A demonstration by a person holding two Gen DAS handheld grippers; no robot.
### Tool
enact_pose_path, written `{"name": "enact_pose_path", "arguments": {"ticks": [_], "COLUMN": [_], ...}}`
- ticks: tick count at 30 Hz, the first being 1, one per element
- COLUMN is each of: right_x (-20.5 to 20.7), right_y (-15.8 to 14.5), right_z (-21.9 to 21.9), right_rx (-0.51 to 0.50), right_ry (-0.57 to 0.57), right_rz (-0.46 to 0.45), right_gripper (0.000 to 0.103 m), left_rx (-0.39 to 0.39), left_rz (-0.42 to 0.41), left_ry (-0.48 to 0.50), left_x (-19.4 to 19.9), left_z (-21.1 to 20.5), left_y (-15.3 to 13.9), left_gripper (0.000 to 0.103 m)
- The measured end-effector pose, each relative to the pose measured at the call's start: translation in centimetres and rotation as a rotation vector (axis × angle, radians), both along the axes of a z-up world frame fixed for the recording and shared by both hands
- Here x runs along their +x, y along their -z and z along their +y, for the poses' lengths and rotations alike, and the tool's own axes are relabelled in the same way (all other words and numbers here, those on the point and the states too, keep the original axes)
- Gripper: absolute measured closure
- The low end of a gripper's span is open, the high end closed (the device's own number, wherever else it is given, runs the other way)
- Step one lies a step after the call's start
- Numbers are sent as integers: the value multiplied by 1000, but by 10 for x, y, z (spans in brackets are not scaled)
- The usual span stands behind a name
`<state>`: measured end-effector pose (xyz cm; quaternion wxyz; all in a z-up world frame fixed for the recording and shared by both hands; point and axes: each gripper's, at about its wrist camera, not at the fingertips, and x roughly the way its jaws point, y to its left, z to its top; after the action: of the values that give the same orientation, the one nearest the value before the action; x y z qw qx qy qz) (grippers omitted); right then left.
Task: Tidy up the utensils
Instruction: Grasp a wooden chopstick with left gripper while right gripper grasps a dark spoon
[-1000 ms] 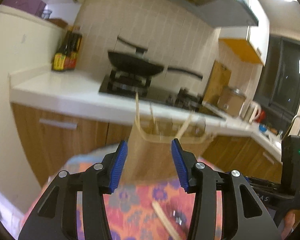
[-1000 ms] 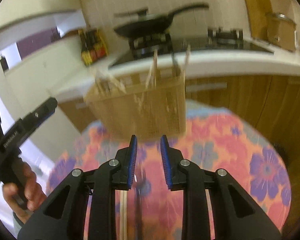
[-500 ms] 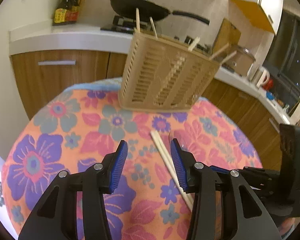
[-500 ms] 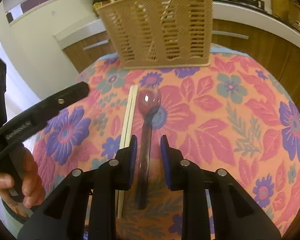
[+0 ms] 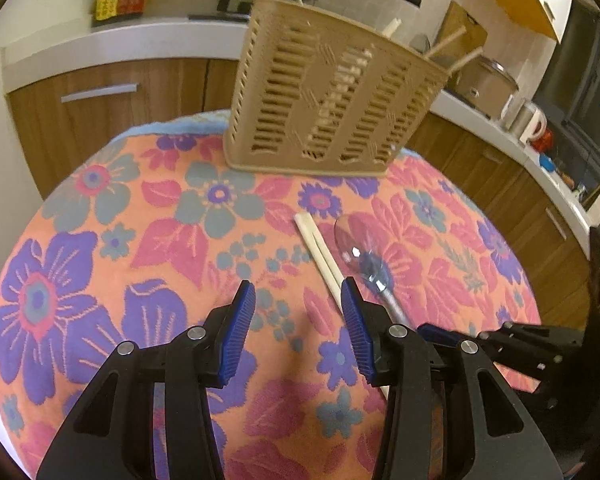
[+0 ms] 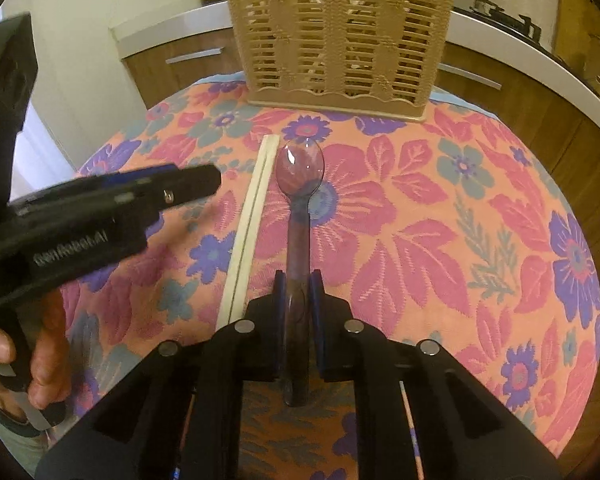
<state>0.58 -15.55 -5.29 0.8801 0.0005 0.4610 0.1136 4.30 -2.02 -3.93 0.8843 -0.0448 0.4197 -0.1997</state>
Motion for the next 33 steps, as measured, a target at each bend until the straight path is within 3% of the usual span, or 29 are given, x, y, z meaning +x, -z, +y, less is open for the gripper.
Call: {"name": "enact_pose_path", "arguments": {"ticks": [4,13,16,17,20,21,22,30,33], "right_x": [-5,-18,-21,-21,-23,-23,-23,-21,-21], "right_y": [-3,-3,-1,0,2,3,3,3,3], "right_z": [-18,-65,-70,-71,-70,-70,-70,-76,-74], "right_rx": [33,85,82,83,76,81,89,121,113], "right_ry": [42,127,129,126,118,118,117,127,127], "right_rz": [0,17,21,23,29,30,31,40,39], "right_gripper": [94,94,94,94,94,94,94,94,94], "left_rx": [64,269,329,329,340,338,336,187,186], "left_rz": [20,13,-6,-6,-11,-15,-18,15,20], "left_ry": [25,40,39,43,62,73,83,113,117], "left_x": [-2,-1,-3,-4,-6,-8,-9,-12,-14], "left_z": [-17,-61,-70,-71,-71,-70,-69,-38,-36], "left_y": [7,11,13,13,11,11,10,8,7], "left_gripper": [60,47,50,52,73,84,88,92,92]}}
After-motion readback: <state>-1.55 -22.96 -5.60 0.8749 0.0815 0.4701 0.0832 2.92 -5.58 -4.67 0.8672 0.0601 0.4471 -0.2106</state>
